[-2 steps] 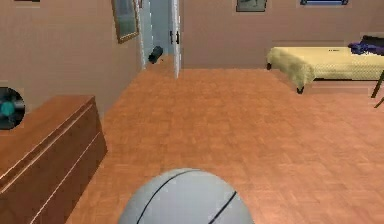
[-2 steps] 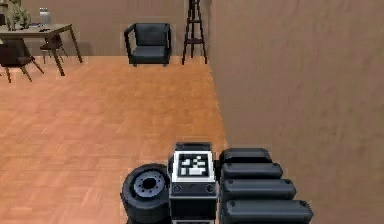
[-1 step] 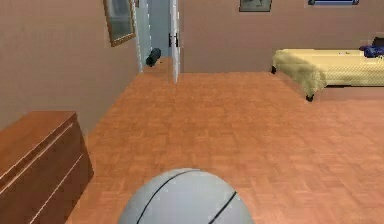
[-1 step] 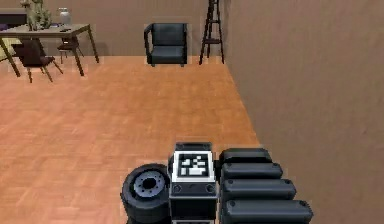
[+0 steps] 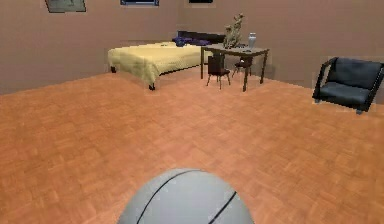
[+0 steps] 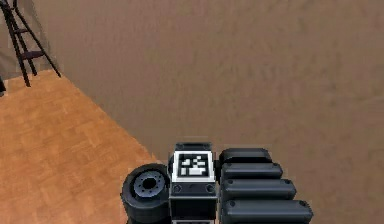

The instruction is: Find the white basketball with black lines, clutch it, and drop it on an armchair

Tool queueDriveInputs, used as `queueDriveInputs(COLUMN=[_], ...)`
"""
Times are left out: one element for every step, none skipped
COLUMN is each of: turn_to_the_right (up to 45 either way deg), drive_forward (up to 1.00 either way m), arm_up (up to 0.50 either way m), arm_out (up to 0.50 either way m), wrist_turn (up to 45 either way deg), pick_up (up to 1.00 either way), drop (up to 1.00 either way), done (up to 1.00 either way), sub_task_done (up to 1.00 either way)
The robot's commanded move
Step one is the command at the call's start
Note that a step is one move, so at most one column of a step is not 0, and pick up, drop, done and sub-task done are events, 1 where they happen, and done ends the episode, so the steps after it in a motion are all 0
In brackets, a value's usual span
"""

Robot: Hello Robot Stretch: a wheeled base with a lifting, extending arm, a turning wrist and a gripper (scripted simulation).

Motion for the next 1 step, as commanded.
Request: queueDriveInputs(turn_to_the_right=[36.0], drive_forward=[0.0], arm_up=[0.0], arm_out=[0.0], wrist_turn=[0.0], pick_up=[0.0], drop=[0.0], done=[0.0], sub_task_done=[0.0])
